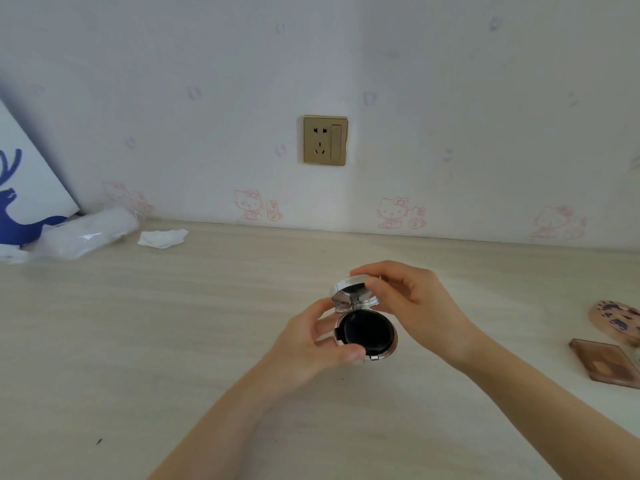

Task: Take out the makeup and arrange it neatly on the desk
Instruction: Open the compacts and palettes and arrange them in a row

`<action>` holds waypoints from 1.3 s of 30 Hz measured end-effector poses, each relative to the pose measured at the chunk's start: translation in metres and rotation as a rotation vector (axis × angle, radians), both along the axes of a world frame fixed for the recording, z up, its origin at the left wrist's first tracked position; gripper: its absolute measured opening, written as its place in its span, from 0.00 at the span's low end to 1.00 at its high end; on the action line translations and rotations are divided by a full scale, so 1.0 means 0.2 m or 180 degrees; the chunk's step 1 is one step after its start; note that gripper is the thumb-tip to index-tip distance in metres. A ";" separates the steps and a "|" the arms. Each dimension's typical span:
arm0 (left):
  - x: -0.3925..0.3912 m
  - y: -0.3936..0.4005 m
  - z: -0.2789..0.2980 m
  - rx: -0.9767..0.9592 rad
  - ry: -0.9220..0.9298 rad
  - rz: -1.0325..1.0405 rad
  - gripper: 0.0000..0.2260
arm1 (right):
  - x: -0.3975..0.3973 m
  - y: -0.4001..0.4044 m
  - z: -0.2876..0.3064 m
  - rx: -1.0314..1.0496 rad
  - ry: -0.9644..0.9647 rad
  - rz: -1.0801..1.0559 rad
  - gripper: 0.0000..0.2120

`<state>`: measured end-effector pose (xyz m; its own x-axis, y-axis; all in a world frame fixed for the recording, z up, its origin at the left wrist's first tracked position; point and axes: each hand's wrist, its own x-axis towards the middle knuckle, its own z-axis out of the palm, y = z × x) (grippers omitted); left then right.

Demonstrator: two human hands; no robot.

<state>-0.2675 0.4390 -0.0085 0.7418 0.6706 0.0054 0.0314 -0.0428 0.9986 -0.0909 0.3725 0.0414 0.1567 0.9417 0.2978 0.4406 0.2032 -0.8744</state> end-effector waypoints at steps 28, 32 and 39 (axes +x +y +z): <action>0.03 0.14 -0.08 0.1443 0.1320 0.0400 0.46 | 0.08 0.18 -0.17 -0.0390 0.0304 -0.0252 0.09; -0.01 0.03 -0.12 0.2450 0.0957 0.1056 0.21 | 0.08 0.20 -0.18 -0.0330 -0.0228 -0.0431 0.09; 0.02 0.01 -0.19 0.3358 0.0852 0.0547 0.12 | 0.08 0.20 -0.16 -0.0522 -0.0056 -0.0281 0.10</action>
